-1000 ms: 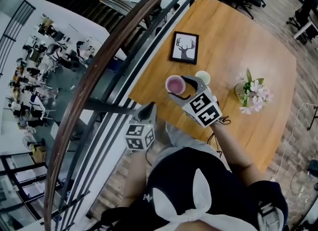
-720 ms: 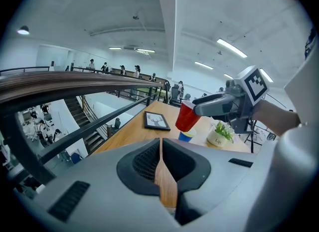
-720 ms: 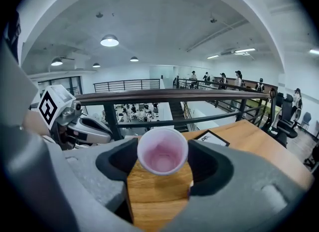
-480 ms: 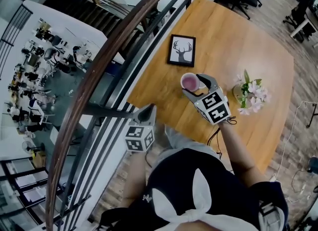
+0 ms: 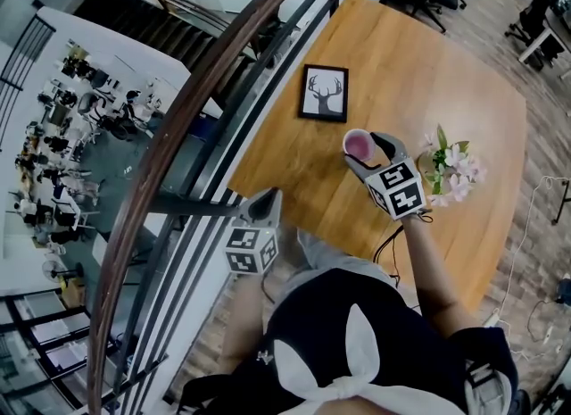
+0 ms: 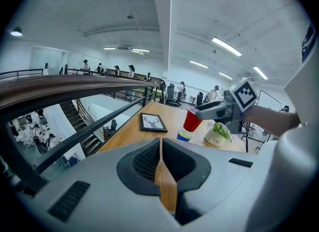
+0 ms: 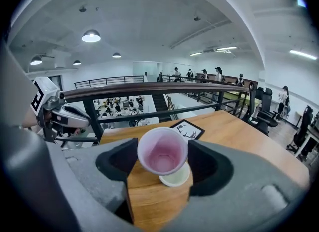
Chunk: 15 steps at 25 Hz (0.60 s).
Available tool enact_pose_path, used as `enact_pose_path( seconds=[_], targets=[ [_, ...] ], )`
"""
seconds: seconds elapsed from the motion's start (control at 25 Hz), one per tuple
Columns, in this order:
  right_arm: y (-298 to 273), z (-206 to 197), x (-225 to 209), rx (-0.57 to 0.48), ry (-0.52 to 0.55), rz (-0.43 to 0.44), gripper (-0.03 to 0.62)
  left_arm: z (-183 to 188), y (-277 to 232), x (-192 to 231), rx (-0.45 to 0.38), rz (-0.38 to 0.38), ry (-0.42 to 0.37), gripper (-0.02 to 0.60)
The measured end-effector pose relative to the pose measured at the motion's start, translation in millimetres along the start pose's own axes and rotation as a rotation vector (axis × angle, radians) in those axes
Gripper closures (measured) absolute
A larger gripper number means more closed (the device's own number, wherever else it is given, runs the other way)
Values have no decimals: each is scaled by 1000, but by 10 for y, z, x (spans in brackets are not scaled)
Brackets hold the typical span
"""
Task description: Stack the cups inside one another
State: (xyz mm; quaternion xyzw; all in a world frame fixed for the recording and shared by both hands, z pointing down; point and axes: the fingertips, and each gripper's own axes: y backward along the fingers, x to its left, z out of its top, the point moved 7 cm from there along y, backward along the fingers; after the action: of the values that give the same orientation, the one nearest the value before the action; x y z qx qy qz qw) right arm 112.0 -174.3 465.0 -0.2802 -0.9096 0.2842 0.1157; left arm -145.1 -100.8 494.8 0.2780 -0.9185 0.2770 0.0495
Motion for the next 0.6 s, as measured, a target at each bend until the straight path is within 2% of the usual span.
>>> enact_pose_path(
  seconds=[0.24,0.6],
  targets=[
    [-24,-70,-111,7,-25,-21,283,82,-70,-24,-8,-15,-10,549],
    [-111,-168,-217,3,-48,-44,281,10,-133,16,12,-12,11,549]
  ],
)
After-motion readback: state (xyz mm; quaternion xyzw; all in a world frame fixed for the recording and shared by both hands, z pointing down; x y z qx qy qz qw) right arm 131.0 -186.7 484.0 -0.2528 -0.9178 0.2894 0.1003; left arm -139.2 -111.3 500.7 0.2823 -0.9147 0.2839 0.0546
